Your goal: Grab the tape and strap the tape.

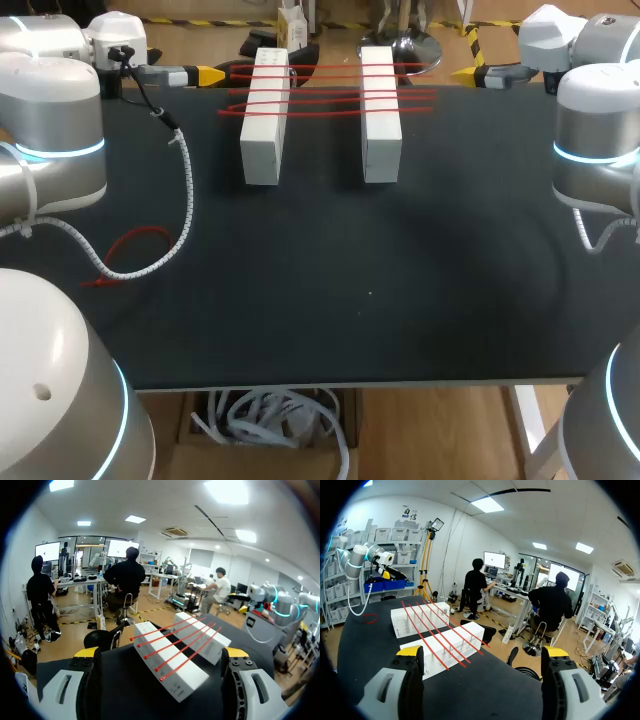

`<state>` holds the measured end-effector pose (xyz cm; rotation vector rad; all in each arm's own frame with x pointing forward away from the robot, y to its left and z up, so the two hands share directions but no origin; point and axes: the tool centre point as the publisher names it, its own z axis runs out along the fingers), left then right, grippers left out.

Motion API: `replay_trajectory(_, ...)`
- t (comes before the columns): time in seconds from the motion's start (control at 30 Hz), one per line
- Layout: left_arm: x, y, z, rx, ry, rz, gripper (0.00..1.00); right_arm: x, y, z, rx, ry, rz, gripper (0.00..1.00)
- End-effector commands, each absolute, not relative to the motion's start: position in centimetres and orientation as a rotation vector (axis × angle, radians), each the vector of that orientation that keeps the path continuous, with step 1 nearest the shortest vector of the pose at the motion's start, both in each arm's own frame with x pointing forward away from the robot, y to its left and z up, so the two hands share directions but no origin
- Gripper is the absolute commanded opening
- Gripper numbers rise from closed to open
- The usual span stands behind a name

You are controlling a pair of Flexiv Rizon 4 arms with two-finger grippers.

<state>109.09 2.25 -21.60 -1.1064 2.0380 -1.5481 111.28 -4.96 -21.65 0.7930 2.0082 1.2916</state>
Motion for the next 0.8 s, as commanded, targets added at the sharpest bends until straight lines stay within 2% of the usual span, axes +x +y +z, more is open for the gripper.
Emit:
replay_trajectory(0.03,109.1,2.2,-21.7,-1.104,2.032,-1.551,1.00,111.3,-5.0,-21.7,0.793,2.010,1.291,1.00)
replay_trajectory(0.53,109.1,2.2,-21.7,-1.104,2.032,-1.551,1.00,111.3,-5.0,-21.7,0.793,2.010,1.291,1.00)
replay_trajectory(0.8,107.5,2.0,-20.9,-0.785,2.180,-1.620,1.00,111.3,-5.0,-21.7,0.793,2.010,1.291,1.00)
